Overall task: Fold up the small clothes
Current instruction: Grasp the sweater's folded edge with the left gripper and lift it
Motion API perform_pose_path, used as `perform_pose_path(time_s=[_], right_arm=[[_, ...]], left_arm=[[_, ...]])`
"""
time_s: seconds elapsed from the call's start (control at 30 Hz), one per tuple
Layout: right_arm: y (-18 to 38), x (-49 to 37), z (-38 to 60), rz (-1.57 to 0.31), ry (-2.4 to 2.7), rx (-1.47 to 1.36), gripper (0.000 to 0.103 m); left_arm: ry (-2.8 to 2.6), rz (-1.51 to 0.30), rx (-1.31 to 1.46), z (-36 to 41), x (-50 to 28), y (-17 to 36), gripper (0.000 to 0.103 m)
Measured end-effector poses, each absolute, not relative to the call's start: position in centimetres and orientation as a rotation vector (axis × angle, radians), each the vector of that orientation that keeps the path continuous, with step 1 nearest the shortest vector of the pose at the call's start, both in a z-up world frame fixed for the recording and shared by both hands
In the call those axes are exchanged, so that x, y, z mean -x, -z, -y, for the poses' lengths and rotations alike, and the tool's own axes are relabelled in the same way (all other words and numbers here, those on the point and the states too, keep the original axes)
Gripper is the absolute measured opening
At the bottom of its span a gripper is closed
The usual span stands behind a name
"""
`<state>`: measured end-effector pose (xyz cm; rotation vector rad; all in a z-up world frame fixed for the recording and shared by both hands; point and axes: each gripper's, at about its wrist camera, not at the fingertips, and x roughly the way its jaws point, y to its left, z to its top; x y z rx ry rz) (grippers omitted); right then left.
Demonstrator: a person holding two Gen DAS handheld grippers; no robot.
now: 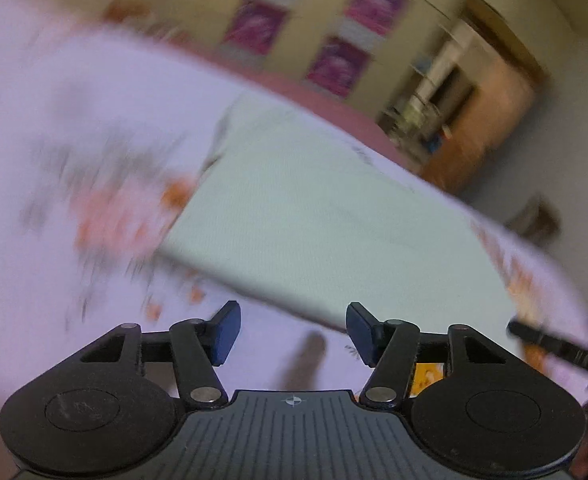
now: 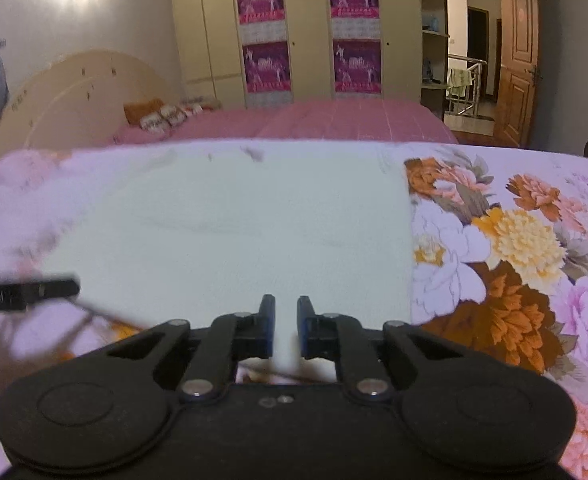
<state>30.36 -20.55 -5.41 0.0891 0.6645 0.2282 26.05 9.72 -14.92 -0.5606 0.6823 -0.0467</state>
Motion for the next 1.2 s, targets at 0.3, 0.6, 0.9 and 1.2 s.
perform_pose_path(time_s=[0.3,0.6,0.9,1.2], right_arm=[[5.0,-35.1,18.6,-0.677,-0.283,-0.209,0.012],[7.3,-39.5,16.0,-0.699,-0.282,-0.244,0.011],[8.6,-40.8,14.1,-0.736,-0.244,-0.163,0.006],[8.6,-40.7,15.1,-0.745,-0.242,-0.242,0.005]], left_arm=[[0.012,-0.513,0.929,-13.0,-29.4,18.4,0.059],[-0.009,-0.505,0.913,-12.1,-34.4,19.6,0.043],[0.0,-0.521,0.866,-12.8,-36.4,18.8,0.007],[0.116,-0.553,0.512,-8.6,-40.2,12.8,0.007]])
